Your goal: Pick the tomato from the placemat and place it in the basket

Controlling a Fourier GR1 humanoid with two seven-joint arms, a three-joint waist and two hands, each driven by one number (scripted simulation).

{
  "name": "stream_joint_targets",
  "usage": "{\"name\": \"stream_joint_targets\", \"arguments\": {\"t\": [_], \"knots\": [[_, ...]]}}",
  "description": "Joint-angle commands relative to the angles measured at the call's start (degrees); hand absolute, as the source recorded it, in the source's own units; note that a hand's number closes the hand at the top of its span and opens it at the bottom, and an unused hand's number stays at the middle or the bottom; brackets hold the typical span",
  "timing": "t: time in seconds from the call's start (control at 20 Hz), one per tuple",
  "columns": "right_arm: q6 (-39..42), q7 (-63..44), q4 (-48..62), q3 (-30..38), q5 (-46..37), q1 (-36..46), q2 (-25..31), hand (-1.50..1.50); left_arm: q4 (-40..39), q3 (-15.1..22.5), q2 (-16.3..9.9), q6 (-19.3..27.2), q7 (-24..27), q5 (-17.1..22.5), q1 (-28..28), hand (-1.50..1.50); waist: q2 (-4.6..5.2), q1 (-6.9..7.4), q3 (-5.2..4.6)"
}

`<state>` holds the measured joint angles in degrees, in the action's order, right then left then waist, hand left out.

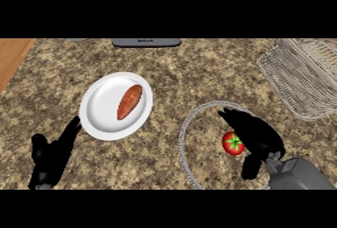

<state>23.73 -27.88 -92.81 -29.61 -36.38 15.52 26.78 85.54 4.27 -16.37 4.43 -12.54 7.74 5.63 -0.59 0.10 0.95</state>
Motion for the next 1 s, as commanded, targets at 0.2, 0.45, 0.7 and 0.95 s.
{"name": "stream_joint_targets", "arguments": {"t": [0.2, 0.45, 0.7, 0.95], "knots": [[-0.96, 5.99, 2.99, -0.46, -2.92, 0.11, 0.82, 1.50, -8.14, 1.75, 3.58, 1.09, -0.89, -2.11, -0.10, 0.00, 0.77, -0.51, -0.96], [-7.08, 8.44, 5.39, -3.92, -10.56, 0.89, -0.47, 1.50, -5.18, -3.26, -1.88, -4.98, -2.34, 3.14, 1.56, 0.00, 0.68, 0.19, -0.95], [-5.96, 8.55, 4.68, -3.06, -11.20, 1.15, -1.45, 1.50, -3.46, -0.52, 1.17, -2.33, -1.77, -0.12, 3.78, 0.00, 0.56, 0.08, -0.95], [-9.42, 19.81, -4.25, -2.66, -10.62, -9.27, 10.95, 1.50, -5.01, -1.69, 1.41, -1.53, -3.76, 0.08, 1.45, 0.00, 0.41, -1.86, -0.95]]}}
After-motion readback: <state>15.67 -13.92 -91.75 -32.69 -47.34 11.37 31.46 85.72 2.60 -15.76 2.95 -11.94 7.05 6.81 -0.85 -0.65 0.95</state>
